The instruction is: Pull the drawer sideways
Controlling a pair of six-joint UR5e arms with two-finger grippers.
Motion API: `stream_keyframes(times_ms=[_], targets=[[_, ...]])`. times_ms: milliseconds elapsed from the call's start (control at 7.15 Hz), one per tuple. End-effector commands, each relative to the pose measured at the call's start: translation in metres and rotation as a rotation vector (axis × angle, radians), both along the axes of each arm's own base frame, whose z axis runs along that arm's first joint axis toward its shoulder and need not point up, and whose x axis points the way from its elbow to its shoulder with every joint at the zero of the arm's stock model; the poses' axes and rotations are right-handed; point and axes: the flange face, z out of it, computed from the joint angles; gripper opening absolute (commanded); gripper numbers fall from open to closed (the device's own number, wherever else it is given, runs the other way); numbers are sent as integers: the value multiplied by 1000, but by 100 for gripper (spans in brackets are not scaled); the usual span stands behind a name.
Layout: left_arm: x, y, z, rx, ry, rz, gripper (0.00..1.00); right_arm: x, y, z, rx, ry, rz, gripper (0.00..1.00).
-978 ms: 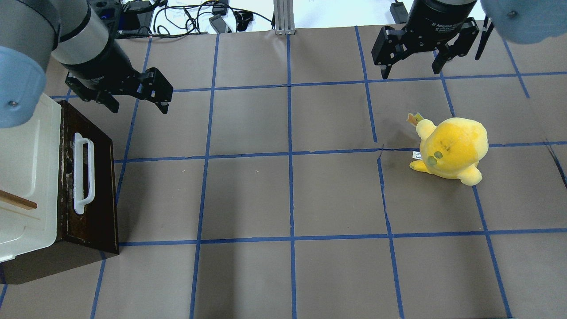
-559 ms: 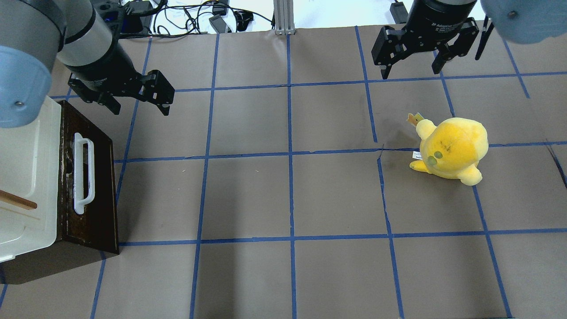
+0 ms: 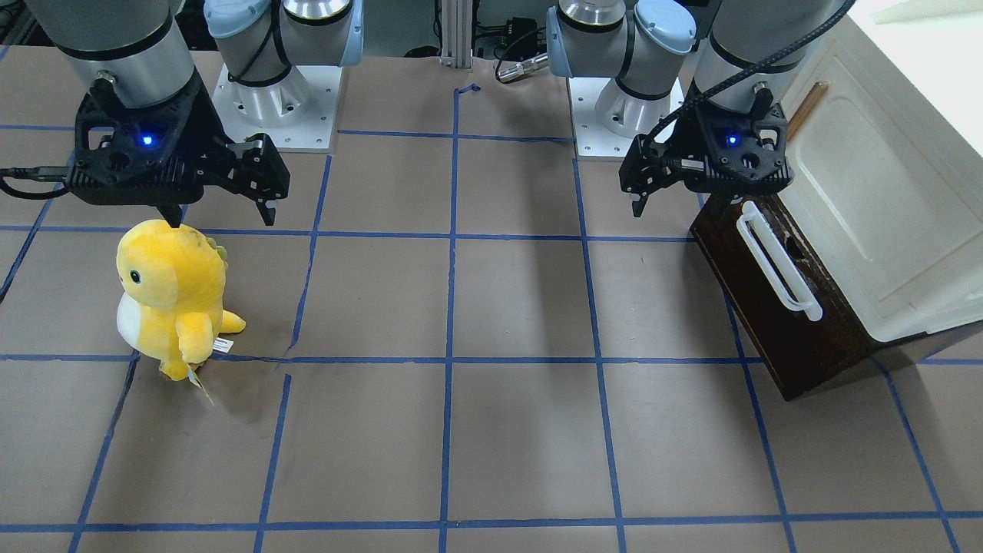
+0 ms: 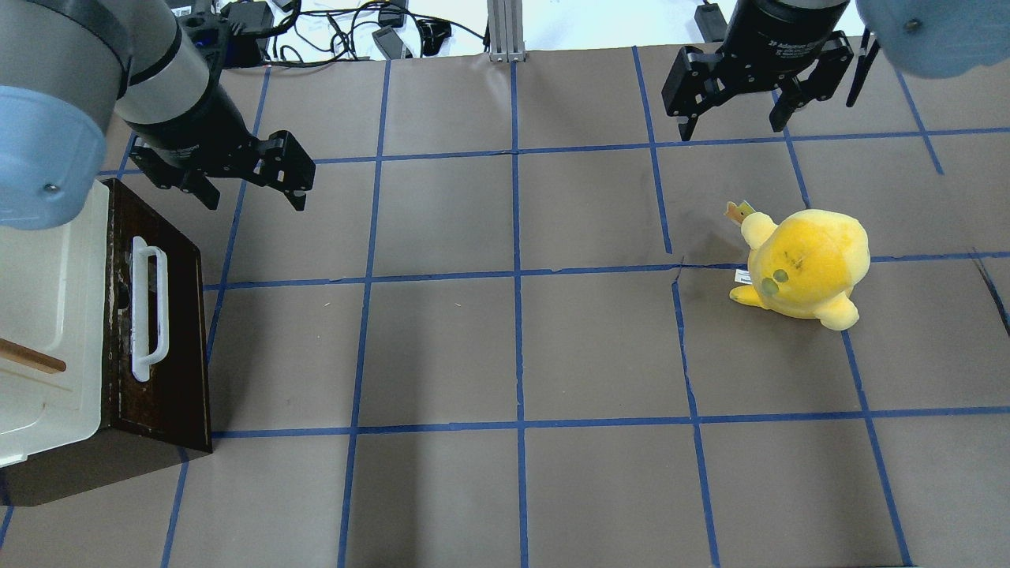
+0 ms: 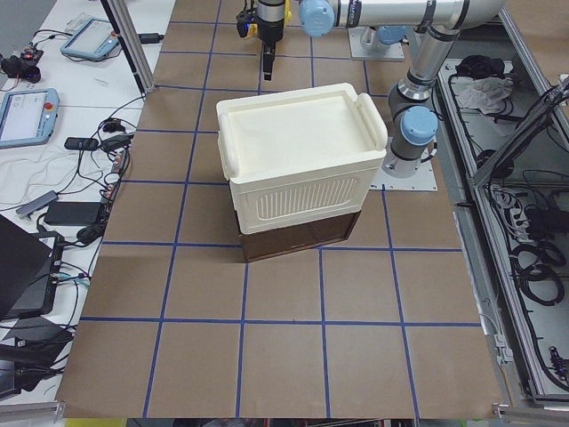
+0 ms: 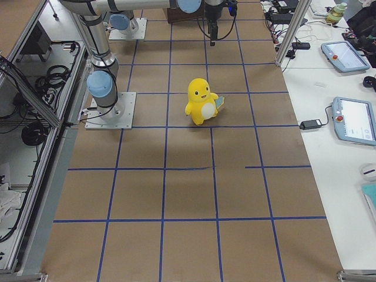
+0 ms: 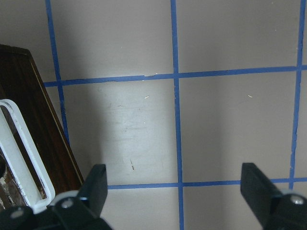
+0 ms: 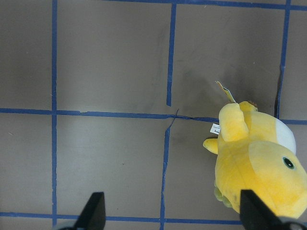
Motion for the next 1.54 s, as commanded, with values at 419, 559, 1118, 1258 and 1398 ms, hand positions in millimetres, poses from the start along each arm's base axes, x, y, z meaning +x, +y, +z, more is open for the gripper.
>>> stream_keyframes(times_ms=[419, 559, 1118, 1258, 1398], targets=[[9, -13, -23, 30, -81, 115, 100, 0, 0, 0, 0, -1, 0, 100], [14, -19, -35, 47, -135, 156, 100, 0, 0, 0, 0, 1, 0, 100], [19, -38, -119, 183, -176, 131, 99, 0, 0, 0, 0, 1, 0, 100], [25, -37, -145, 198, -234, 136, 98, 0, 0, 0, 0, -1, 2, 100], [33, -41, -148, 171, -338, 177, 99, 0, 0, 0, 0, -1, 0, 100]])
